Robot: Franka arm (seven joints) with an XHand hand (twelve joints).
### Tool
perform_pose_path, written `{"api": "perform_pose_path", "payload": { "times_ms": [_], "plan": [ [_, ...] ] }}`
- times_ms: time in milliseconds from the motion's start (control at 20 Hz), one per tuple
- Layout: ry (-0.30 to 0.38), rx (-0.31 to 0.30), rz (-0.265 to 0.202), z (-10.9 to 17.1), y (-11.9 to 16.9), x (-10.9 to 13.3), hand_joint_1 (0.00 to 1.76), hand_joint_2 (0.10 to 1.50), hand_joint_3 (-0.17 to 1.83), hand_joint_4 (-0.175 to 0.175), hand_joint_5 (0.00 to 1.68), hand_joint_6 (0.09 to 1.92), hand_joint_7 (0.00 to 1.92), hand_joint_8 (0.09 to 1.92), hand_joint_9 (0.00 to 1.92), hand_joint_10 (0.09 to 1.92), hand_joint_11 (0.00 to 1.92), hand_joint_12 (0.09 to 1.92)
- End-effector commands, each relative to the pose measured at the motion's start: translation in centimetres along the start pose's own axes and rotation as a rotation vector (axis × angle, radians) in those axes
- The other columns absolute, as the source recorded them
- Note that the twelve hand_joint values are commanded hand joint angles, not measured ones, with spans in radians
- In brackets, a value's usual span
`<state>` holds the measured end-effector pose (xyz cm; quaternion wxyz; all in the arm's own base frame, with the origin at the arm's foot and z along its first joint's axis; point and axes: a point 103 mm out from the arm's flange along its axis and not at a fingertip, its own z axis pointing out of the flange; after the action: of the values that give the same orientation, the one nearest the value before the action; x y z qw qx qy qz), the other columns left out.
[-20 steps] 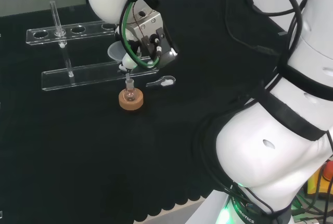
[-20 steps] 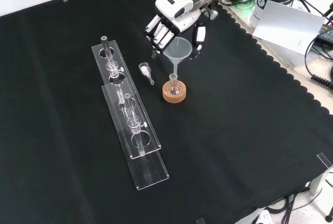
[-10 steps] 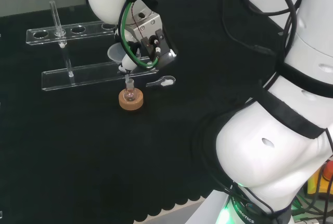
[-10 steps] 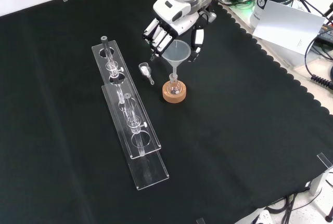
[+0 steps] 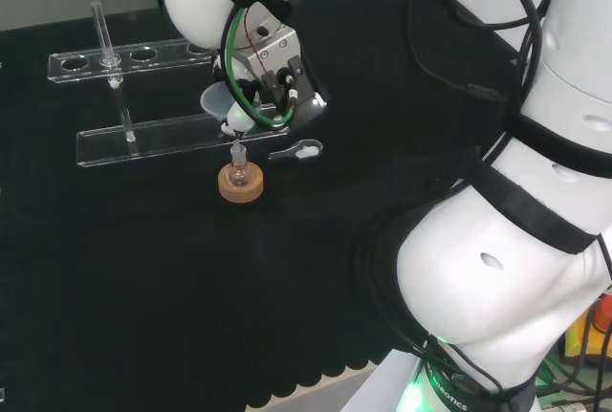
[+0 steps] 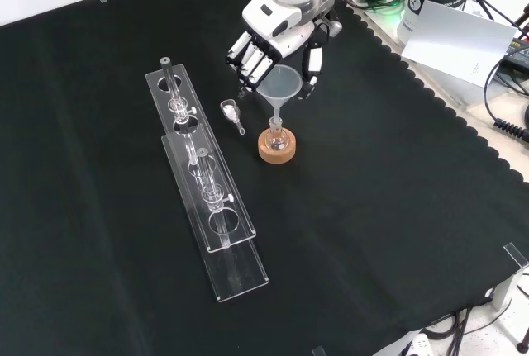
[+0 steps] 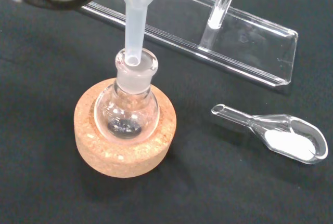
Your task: Place the funnel on the round-bottom flask.
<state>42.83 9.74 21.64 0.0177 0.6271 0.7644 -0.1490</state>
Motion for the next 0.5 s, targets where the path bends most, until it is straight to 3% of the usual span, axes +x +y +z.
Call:
{"api": "perform_pose_path", "payload": {
  "times_ms": [50,500],
  "plan": [
    [-0.003,-0.002,0.014,0.19,-0.08,-0.39,0.77,0.67,0.55,-0.07,0.49,0.2,0.49,0.92,0.78,0.76,0.34,1.32],
    [0.008,0.001,0.008,0.38,-0.08,-0.32,0.77,0.67,0.55,-0.071,0.48,0.2,0.49,0.92,0.77,0.76,0.34,1.32]
  ]
}}
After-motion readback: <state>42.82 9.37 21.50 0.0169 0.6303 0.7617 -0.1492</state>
